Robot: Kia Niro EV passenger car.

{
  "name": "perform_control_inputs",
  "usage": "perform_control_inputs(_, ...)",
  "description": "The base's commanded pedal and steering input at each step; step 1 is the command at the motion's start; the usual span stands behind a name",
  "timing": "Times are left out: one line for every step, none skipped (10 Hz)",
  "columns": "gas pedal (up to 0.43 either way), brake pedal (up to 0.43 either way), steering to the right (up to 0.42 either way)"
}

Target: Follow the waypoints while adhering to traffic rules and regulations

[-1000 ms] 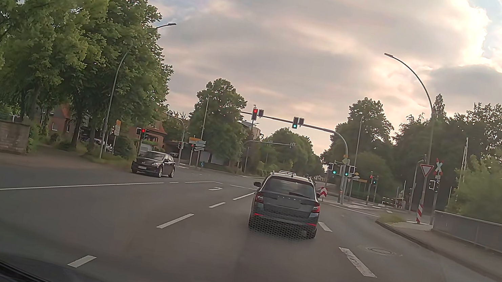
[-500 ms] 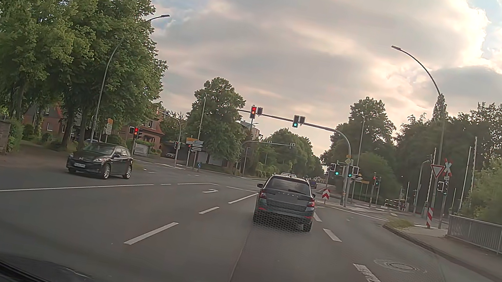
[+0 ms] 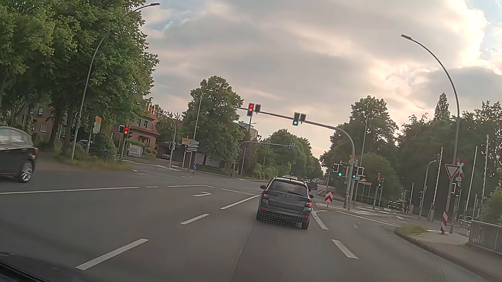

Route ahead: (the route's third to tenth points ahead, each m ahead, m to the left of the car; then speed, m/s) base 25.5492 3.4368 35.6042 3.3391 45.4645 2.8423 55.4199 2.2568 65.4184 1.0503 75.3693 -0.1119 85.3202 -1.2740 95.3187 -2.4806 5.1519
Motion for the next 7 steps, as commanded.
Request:
perform_control_inputs(0.358, 0.000, 0.008)
perform_control_inputs(0.358, 0.000, 0.011)
perform_control_inputs(0.358, 0.000, 0.015)
perform_control_inputs(0.358, 0.000, 0.016)
perform_control_inputs(0.358, 0.000, 0.017)
perform_control_inputs(0.358, 0.000, 0.017)
perform_control_inputs(0.358, 0.000, 0.017)
